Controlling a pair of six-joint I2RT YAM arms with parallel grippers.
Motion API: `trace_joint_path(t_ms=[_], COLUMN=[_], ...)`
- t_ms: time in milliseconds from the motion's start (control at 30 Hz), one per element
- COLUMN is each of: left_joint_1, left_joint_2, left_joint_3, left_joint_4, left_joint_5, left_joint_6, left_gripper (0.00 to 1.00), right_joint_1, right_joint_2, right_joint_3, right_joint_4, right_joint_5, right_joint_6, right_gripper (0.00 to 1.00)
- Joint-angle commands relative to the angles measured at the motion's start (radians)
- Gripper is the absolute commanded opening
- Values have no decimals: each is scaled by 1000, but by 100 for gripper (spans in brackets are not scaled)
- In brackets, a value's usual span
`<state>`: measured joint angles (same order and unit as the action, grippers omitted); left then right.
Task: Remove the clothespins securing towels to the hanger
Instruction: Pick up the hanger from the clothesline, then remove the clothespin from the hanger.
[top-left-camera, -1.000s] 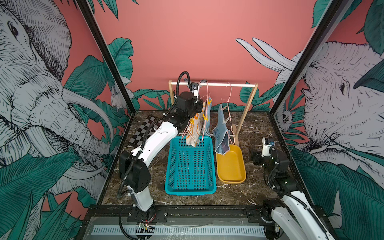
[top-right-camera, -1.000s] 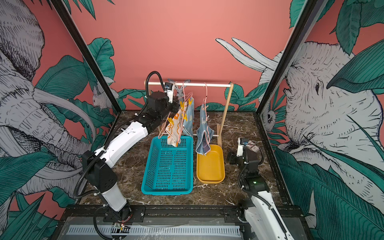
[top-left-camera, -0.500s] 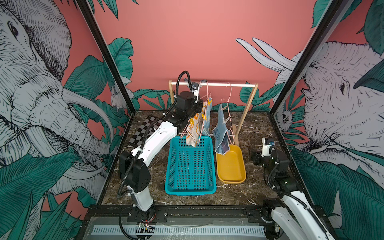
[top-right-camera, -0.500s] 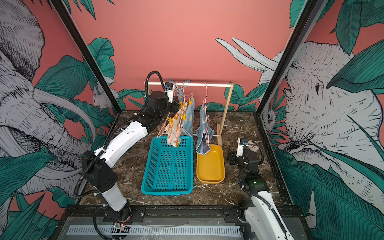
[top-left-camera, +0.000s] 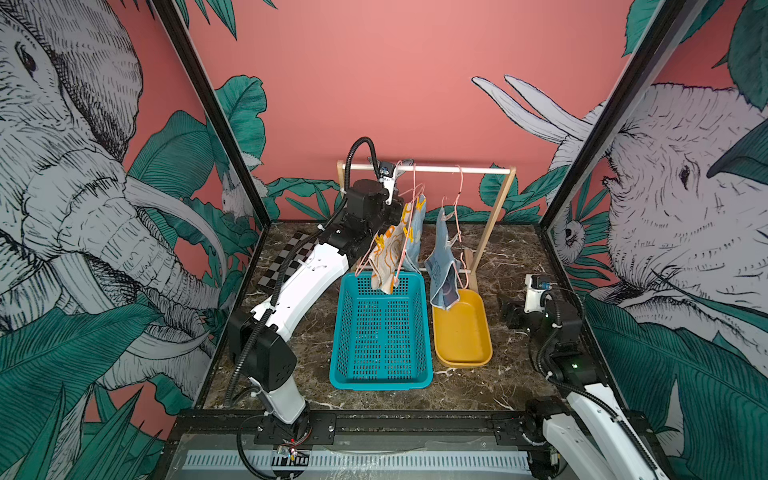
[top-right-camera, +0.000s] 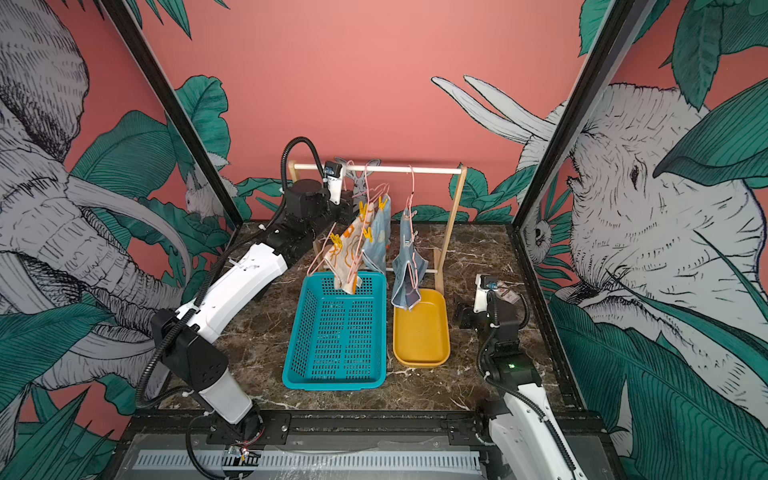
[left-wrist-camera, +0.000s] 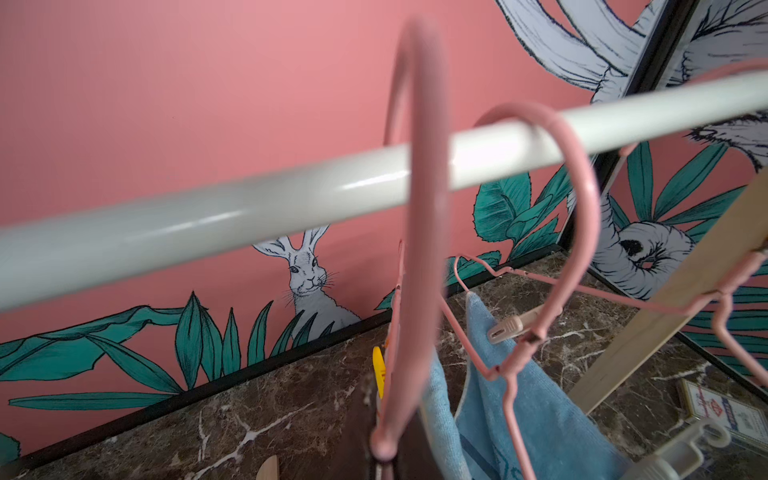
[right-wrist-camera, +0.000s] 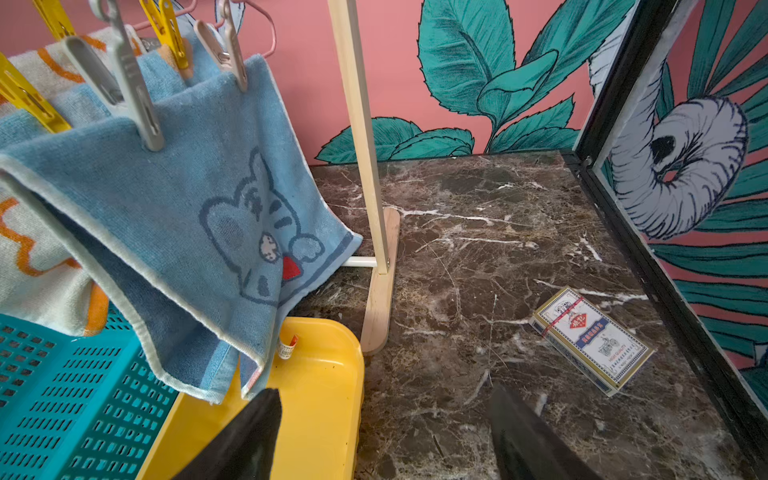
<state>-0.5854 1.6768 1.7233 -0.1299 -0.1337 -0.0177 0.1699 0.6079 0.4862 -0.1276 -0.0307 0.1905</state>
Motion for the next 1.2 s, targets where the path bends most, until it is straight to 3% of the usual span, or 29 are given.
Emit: trace_joint_path(t_ms=[0, 600, 1000, 1167], left_joint_1=[5, 15, 22, 27], left_joint_2=[-63, -310, -468, -495], left_joint_3=[45, -24, -21, 26], left_joint_4=[7, -232, -472, -597], left_joint_5=[17, -10, -38, 27], left_joint_6=[3, 96, 137, 160], left_gripper=[0, 0, 0, 0], right_joint_1=[4, 4, 13, 29], right_joint_2=[-12, -3, -13, 1], right_joint_3=[32, 117, 259, 377], right_joint_4=[2, -54, -152, -233], right_joint_5=[-12, -64, -209, -291], right_joint_6=[-5, -35, -95, -156], right_gripper=[77, 77, 78, 74])
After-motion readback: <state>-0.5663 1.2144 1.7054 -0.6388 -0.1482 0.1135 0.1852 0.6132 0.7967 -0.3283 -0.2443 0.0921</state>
